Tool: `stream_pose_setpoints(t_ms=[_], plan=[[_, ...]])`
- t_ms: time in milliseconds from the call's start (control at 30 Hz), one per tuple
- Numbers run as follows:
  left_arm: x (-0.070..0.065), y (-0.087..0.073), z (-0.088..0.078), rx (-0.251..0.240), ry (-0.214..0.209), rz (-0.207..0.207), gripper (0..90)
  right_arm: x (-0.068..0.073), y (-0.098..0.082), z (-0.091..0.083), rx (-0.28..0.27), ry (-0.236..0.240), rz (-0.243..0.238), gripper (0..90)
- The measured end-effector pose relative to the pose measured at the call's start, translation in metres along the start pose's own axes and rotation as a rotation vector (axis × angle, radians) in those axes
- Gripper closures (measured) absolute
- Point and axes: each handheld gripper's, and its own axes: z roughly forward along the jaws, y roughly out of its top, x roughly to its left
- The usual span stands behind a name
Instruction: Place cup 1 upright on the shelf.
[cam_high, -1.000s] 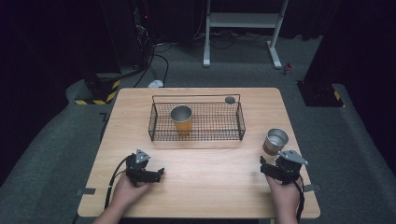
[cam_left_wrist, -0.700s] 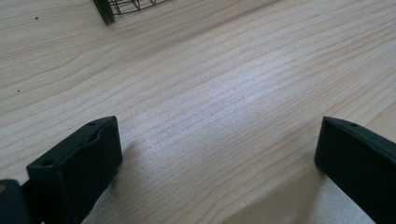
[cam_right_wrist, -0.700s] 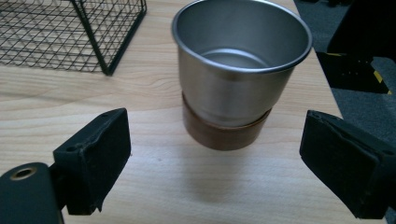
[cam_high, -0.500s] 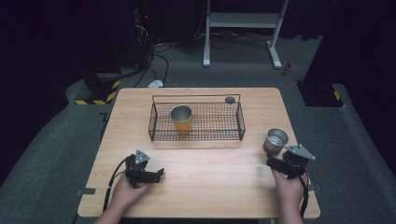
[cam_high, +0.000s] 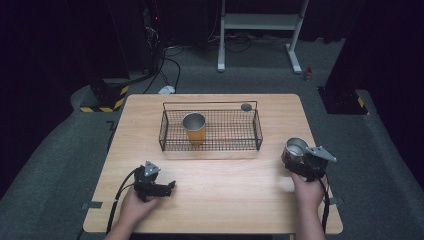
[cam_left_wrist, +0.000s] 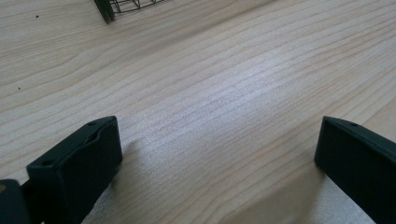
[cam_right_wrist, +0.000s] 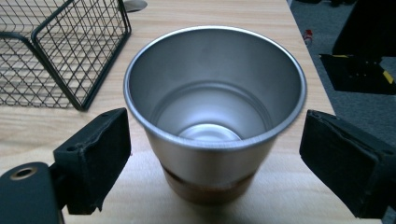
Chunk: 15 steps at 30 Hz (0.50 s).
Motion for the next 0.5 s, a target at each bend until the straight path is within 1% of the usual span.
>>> stream_pose_setpoints(t_ms=[167,233,300,367,500], plan=[[-0.001,-0.001,0.000,-0.001,0.002,-0.004,0.9,0.000,0.003,0.010,0.003,0.006,0.001,8.9],[-0.001,-0.001,-0.001,-0.002,0.004,0.000,0.9,0.000,0.004,0.012,-0.004,0.014,0.003,8.9],[-0.001,-0.001,-0.001,-0.002,0.003,0.002,0.9,0.001,0.005,0.014,-0.003,0.008,-0.006,9.0],[-0.001,-0.001,-0.001,-0.002,0.002,0.002,0.9,0.001,0.006,0.016,-0.004,0.014,0.004,9.7],[-0.001,-0.001,-0.001,-0.001,0.002,0.002,0.9,0.001,0.007,0.018,-0.006,0.010,0.000,12.1]])
